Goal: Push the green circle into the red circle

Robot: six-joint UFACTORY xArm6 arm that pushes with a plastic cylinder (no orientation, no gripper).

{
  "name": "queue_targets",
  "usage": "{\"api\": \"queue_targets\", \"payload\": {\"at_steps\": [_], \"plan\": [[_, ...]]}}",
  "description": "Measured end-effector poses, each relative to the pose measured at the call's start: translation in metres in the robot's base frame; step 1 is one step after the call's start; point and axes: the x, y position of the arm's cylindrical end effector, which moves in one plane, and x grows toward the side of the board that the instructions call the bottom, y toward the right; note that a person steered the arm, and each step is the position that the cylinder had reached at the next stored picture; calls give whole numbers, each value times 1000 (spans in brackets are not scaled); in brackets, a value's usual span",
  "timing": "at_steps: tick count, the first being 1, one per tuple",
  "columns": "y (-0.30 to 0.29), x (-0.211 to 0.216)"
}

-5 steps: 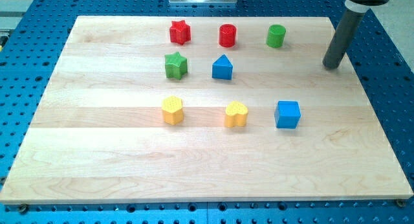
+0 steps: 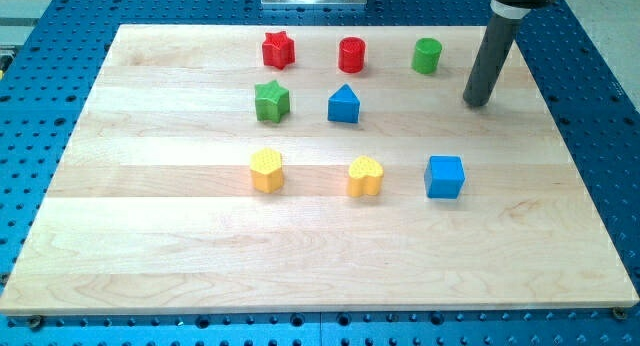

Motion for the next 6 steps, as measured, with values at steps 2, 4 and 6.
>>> {"api": "queue_targets", "payload": {"at_steps": [2, 4, 6], "plan": [[-12, 0], [-1, -45], [-58, -81]]}}
